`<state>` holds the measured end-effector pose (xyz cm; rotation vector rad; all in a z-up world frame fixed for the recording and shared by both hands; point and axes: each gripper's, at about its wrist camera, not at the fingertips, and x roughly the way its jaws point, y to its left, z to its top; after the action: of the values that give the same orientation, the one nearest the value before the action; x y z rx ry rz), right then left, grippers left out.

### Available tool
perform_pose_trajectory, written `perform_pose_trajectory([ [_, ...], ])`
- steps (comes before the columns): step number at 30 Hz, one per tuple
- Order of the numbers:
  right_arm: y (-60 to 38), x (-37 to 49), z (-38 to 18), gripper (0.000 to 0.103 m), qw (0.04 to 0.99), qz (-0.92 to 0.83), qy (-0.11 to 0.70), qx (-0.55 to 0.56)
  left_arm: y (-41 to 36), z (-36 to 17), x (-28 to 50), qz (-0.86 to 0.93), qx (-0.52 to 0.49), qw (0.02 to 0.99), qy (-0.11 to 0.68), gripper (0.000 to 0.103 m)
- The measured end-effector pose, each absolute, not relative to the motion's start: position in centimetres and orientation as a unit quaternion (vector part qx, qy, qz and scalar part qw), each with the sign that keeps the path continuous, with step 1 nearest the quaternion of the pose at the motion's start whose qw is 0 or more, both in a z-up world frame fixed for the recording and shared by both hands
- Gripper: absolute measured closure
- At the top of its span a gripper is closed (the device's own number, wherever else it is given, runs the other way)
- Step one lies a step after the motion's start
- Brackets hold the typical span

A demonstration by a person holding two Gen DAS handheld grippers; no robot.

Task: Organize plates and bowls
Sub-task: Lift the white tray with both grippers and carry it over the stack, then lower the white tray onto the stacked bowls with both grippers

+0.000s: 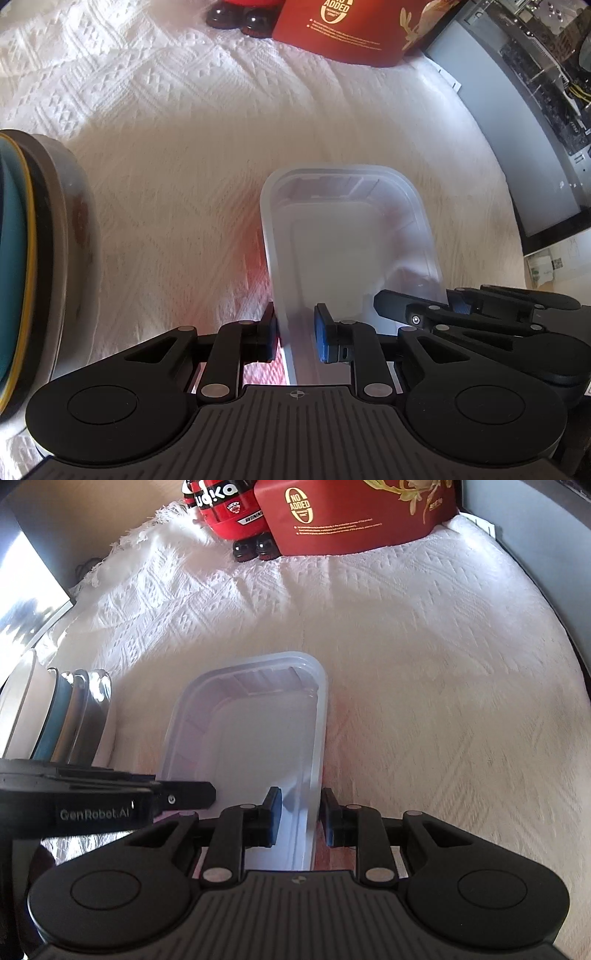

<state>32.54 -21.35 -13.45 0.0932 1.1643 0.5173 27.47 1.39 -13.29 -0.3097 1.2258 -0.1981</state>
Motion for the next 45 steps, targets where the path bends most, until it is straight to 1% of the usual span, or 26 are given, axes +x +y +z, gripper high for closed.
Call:
perform_pose_trajectory([
  [4,-20.9,32.1,-13.4,0.078,0.805,0.243,0.541,0.028,1.3,-12.7,27.0,-0.093,-0.135,0.804,0.571,0.081],
  [9,-21.1,32.0,-12.2,0.078,0.802,0.247,0.542,0.046,2.1,-8.9,26.0,-0.089,-0.113,0.833,0.534,0.081],
  [12,-20.8,31.7,-9.7,0.078,0.814,0.258,0.517,0.054,3.5,-5.3,25.3,-0.081,-0.111,0.856,0.498,0.081],
  [17,-19.1,31.6,-4.1,0.078,0.841,0.291,0.451,0.067,7.3,0.6,24.3,-0.062,-0.119,0.888,0.439,0.081],
  [22,-15.0,31.3,1.2,0.078,0.854,0.343,0.388,0.054,12.1,4.1,22.9,-0.029,-0.113,0.908,0.403,0.081],
  [26,-10.5,30.6,3.8,0.078,0.852,0.375,0.362,0.035,16.5,4.2,21.8,-0.014,-0.128,0.905,0.405,0.081],
  [29,-6.9,29.8,4.3,0.078,0.848,0.39,0.359,0.013,19.4,3.7,21.1,0.0,-0.147,0.898,0.414,0.081],
  [36,-0.6,28.6,2.7,0.078,0.818,0.413,0.4,-0.024,23.4,0.2,19.7,0.014,-0.181,0.88,0.439,0.081],
  [45,1.1,27.4,-0.5,0.078,0.799,0.401,0.447,-0.033,24.6,-1.8,19.1,0.005,-0.195,0.869,0.455,0.081],
])
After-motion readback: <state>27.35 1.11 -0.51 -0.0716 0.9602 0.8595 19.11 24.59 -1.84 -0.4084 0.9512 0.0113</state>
